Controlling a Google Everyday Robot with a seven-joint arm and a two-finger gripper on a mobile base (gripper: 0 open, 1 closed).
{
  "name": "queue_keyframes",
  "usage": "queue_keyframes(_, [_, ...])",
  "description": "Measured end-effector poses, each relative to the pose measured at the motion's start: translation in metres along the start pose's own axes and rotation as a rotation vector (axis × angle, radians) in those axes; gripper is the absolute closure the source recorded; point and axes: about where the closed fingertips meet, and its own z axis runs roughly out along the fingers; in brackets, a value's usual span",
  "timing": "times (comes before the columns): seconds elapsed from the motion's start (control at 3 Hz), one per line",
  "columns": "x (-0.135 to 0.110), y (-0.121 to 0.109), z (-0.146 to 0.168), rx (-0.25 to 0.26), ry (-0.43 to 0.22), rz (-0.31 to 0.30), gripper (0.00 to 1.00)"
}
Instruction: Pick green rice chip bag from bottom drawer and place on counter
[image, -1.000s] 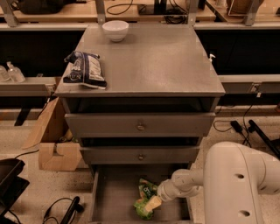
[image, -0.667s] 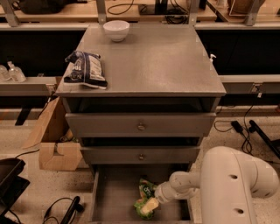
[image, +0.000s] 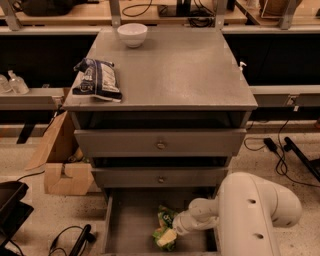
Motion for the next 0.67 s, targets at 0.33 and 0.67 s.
queue_keyframes(0.33, [0.0006, 0.0037, 0.0151, -0.024, 0.018, -0.006, 0.37])
queue_keyframes(0.67, [-0.0017, 0.006, 0.0228, -0.037, 0.031, -0.012, 0.6])
